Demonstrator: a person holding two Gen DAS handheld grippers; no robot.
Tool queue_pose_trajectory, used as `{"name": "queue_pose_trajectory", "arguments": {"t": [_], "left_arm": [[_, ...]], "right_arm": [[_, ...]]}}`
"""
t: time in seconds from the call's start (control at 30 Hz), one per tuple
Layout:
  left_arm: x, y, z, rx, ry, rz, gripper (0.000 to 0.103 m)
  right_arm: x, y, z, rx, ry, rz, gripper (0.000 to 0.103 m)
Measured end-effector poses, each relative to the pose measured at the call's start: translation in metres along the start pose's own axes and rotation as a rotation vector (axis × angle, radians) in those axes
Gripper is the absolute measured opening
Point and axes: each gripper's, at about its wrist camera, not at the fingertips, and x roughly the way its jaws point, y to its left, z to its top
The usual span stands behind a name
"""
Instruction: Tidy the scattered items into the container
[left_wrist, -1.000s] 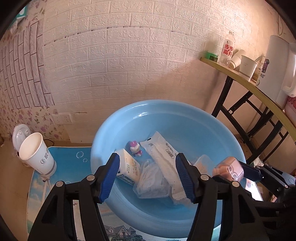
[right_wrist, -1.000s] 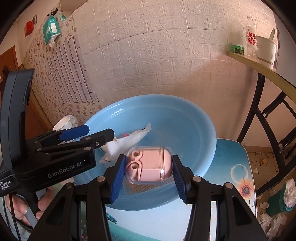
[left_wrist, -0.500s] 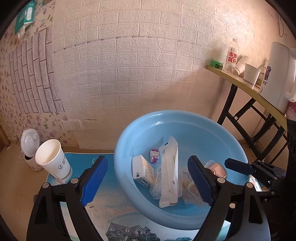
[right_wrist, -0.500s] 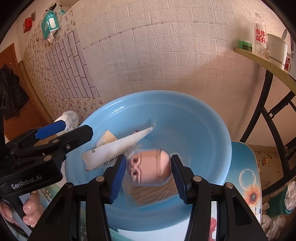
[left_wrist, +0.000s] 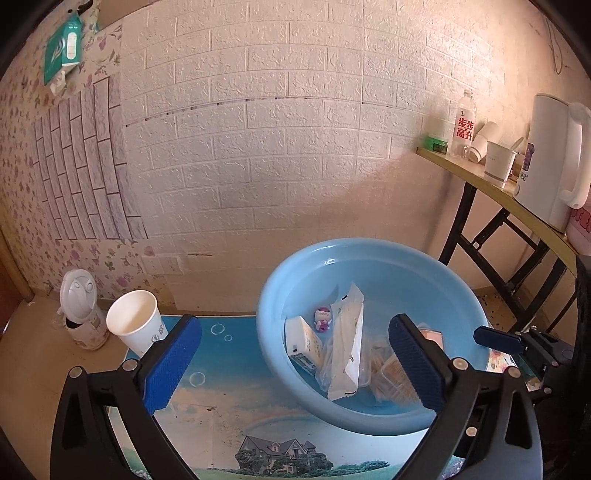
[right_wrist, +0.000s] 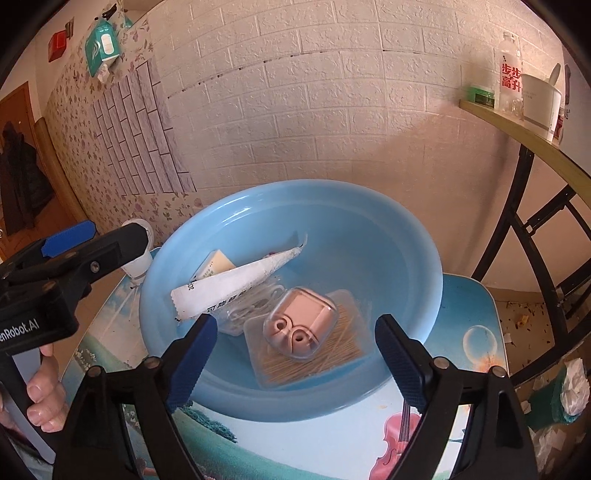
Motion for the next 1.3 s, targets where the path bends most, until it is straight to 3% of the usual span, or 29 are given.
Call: {"name": "queue_pose_trajectory", "arguments": {"t": [0.27,0.97,1.3], "left_arm": [[-0.019,0.002,0.003,0.011,-0.02,0.042,0.103],[-0.073,0.008,-0.011,0.01,-0.055,0.072,0.103],[-0.08,0.009,-0.032,-0.007,-0.014,0.074,0.103]], "right_arm": [[-0.021,0.009,0.001,-0.007,-0.032,-0.006,0.089],[-0.068,0.018,-0.013,0.03,-0.056,-0.012,0.089],[-0.08,0.021,-0.028,0.044,-0.062,-0.026,0.089]]}}
